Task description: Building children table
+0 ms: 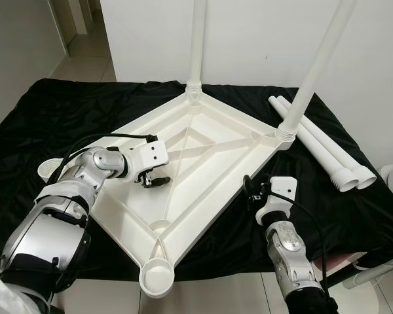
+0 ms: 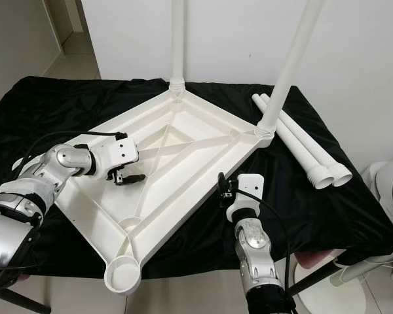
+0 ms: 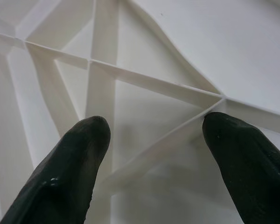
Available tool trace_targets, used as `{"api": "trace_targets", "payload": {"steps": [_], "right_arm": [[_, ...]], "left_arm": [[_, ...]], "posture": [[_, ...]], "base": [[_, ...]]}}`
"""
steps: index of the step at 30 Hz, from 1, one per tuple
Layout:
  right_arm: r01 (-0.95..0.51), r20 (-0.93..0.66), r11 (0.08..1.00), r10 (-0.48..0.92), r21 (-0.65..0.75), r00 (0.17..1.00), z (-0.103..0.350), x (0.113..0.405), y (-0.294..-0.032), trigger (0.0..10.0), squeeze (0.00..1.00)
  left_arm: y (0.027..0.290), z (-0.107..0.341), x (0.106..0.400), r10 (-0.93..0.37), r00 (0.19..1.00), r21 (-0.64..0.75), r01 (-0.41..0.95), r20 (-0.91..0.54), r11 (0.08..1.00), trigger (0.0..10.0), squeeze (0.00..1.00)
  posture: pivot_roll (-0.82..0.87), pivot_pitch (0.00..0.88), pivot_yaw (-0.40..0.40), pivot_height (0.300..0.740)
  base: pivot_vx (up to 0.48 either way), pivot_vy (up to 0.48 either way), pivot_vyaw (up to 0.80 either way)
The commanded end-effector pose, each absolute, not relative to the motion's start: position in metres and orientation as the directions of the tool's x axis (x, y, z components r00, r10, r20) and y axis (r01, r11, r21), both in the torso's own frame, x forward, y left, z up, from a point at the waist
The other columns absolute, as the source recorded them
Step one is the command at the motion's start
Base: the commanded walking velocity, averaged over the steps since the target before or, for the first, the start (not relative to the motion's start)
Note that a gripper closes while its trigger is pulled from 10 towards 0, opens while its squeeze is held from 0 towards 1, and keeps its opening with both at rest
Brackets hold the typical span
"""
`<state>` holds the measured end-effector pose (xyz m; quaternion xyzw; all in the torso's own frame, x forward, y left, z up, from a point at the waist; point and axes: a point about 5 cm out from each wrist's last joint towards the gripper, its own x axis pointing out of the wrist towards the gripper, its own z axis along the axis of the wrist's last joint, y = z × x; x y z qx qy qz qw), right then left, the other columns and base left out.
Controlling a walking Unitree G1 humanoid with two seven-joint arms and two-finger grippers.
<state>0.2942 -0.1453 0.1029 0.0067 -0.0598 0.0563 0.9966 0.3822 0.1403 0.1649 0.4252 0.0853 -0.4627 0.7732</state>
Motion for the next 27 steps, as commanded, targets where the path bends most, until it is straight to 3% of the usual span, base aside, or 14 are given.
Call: {"api": "trace_targets", "payload": {"steps": [1, 6, 8, 24, 25, 26, 27], "right_arm": [[-0.151, 0.081, 0.989, 0.150, 0.000, 0.985, 0.096, 0.289, -0.139, 10.0, 0.00], [-0.187, 0.080, 0.982, 0.187, -0.004, 0.979, 0.095, 0.284, -0.135, 10.0, 0.00], [-0.222, 0.071, 0.975, 0.222, -0.009, 0.972, 0.093, 0.275, -0.130, 10.0, 0.00], [-0.238, 0.035, 0.971, 0.237, 0.007, 0.971, 0.089, 0.261, -0.125, 10.0, 0.00], [-0.239, 0.033, 0.971, 0.238, 0.007, 0.971, 0.089, 0.261, -0.125, 10.0, 0.00], [-0.239, 0.032, 0.971, 0.239, 0.007, 0.970, 0.089, 0.262, -0.124, 10.0, 0.00], [-0.239, 0.032, 0.971, 0.239, 0.007, 0.970, 0.089, 0.262, -0.124, 10.0, 0.00]], "left_arm": [[0.137, 0.160, 0.381, -0.640, 0.535, 0.571, 0.801, -0.552, 0.178, 10.0, 0.00], [0.137, 0.158, 0.380, -0.637, 0.517, 0.558, 0.814, -0.572, 0.161, 10.0, 0.00], [0.136, 0.153, 0.377, -0.630, 0.479, 0.536, 0.836, -0.612, 0.115, 10.0, 0.00], [0.143, 0.133, 0.370, -0.555, 0.421, 0.486, 0.873, -0.717, 0.034, 10.0, 0.00], [0.144, 0.134, 0.370, -0.552, 0.419, 0.483, 0.875, -0.721, 0.033, 8.0, 0.00], [0.145, 0.135, 0.371, -0.549, 0.423, 0.486, 0.873, -0.721, 0.035, 6.7, 0.00], [0.145, 0.135, 0.371, -0.549, 0.423, 0.486, 0.873, -0.721, 0.035, 6.7, 0.00]], "posture": [[-0.05, 0.060, 0.000, 0.740], [-0.05, 0.075, 0.000, 0.740], [-0.05, 0.090, 0.003, 0.740], [-0.06, 0.124, 0.006, 0.740], [-0.05, 0.126, 0.007, 0.740], [-0.05, 0.127, 0.006, 0.740], [-0.05, 0.127, 0.006, 0.740]], "base": [[0.000, 0.000, 0.00], [0.000, 0.000, 0.00], [0.000, 0.000, 0.00], [0.000, 0.000, 0.00], [0.000, 0.000, 0.00], [0.000, 0.000, 0.00], [0.000, 0.000, 0.00]]}}
